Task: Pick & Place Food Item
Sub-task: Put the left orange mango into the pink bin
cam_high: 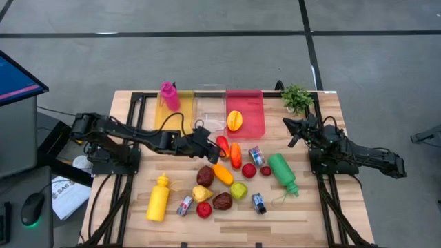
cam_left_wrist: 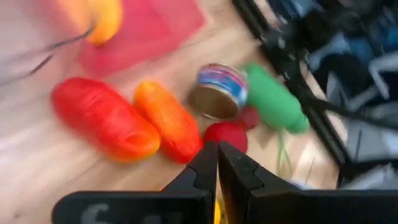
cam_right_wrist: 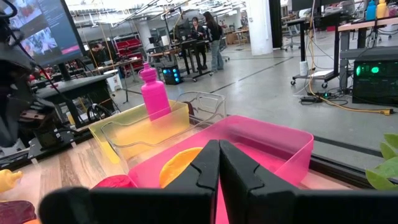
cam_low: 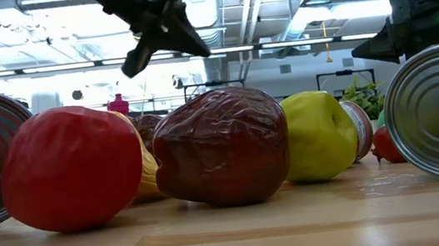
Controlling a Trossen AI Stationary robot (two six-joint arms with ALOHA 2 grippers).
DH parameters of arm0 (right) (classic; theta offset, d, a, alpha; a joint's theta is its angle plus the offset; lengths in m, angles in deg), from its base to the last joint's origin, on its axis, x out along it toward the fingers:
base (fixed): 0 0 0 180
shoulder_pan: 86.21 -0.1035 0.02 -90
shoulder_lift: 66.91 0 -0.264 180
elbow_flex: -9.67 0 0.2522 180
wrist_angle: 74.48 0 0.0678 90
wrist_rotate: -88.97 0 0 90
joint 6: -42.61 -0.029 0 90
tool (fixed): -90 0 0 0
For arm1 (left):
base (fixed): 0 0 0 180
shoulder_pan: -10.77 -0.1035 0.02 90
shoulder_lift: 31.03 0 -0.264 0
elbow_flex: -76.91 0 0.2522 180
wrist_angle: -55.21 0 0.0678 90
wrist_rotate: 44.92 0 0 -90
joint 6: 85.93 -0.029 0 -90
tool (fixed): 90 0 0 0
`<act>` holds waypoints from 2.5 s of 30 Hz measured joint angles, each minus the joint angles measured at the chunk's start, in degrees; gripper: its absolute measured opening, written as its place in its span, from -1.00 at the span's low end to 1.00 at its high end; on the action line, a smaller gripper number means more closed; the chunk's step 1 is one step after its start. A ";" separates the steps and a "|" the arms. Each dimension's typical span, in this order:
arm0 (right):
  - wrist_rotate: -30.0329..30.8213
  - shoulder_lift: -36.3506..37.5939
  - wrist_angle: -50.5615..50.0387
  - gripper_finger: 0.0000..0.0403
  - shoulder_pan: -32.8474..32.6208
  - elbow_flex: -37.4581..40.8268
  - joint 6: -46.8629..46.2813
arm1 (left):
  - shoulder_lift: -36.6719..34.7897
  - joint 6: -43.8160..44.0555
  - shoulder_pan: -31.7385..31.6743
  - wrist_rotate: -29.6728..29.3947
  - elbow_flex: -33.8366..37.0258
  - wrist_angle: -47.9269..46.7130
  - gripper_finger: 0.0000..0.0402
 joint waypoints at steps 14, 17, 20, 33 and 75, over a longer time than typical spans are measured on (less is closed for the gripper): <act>0.00 0.00 -0.02 -0.97 -0.02 0.02 0.02 | 0.81 19.58 3.83 -13.08 13.71 16.43 -1.00; 0.00 0.00 -0.02 -0.97 0.00 0.02 0.02 | 2.09 19.57 3.79 -12.99 13.77 17.48 -1.00; 0.00 0.00 -0.02 -0.97 0.00 0.02 0.02 | 4.56 19.53 3.79 -13.63 13.74 23.24 -1.00; -0.17 -0.13 -0.03 -0.97 -0.04 0.04 0.04 | 19.87 16.02 2.38 -19.24 1.22 21.87 -1.00; -0.17 -0.42 -0.04 -0.97 -0.04 0.09 0.63 | 22.21 18.15 -1.96 -15.72 -9.90 -4.58 -1.00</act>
